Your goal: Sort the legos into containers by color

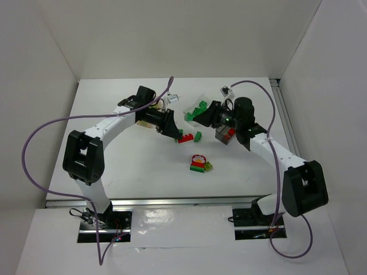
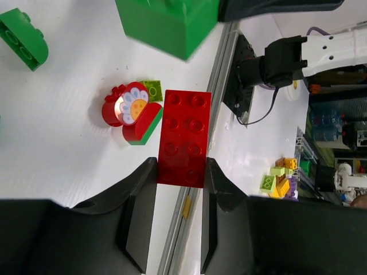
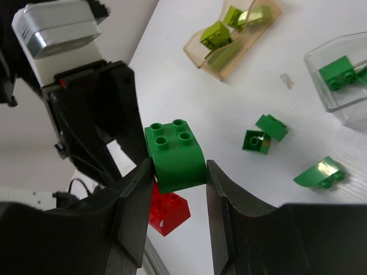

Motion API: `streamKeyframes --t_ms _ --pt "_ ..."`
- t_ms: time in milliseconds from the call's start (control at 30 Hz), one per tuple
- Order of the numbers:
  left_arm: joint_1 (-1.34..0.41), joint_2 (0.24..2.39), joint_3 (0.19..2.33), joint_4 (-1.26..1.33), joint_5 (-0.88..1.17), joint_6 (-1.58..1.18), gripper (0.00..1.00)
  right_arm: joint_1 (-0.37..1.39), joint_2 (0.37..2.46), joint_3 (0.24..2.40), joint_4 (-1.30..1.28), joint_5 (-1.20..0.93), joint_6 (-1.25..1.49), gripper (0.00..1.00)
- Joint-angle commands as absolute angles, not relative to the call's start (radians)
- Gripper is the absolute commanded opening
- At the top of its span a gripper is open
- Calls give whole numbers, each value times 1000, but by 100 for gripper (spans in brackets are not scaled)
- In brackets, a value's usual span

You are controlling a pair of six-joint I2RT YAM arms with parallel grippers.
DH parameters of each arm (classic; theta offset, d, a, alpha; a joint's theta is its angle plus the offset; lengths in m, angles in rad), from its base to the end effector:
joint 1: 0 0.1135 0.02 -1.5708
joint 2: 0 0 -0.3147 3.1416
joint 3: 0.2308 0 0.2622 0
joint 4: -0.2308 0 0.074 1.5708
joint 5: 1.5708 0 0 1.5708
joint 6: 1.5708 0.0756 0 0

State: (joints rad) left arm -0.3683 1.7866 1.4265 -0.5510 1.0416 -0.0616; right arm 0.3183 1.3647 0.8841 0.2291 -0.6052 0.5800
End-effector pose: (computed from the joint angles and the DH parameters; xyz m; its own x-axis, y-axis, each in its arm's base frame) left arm 0.3647 -0.2107 0.2985 -0.7774 0.2667 -0.5697 0.6287 0.2975 -0.7185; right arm 0.3109 0.1477 0.3228 -0.6256 0.2684 -0.7326 -0.5235 0.5518 0.6492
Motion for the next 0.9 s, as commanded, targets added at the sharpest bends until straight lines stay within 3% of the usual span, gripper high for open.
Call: streamKeyframes --t_ms 0,133,233,433,700,767,867 --pt "-367 1792 1430 -545 1026 -90 0 321 1318 888 270 -468 600 4" --pt "-357 1792 1440 -535 907 -165 0 321 1304 928 56 -127 580 6" --pt "-336 1792 1440 -535 801 -234 0 321 1389 1015 -33 7 548 6" --pt "-336 1792 1470 -560 540 -374 0 350 1614 1169 -14 101 476 8" --pt "-365 1741 1451 -551 449 -437 0 388 1861 1399 -65 138 394 13" --pt "-377 1750 1474 -551 449 -437 0 397 1905 1433 -72 138 385 17" --pt "-387 1750 1494 -561 449 -437 0 397 1982 1535 -147 138 359 49"
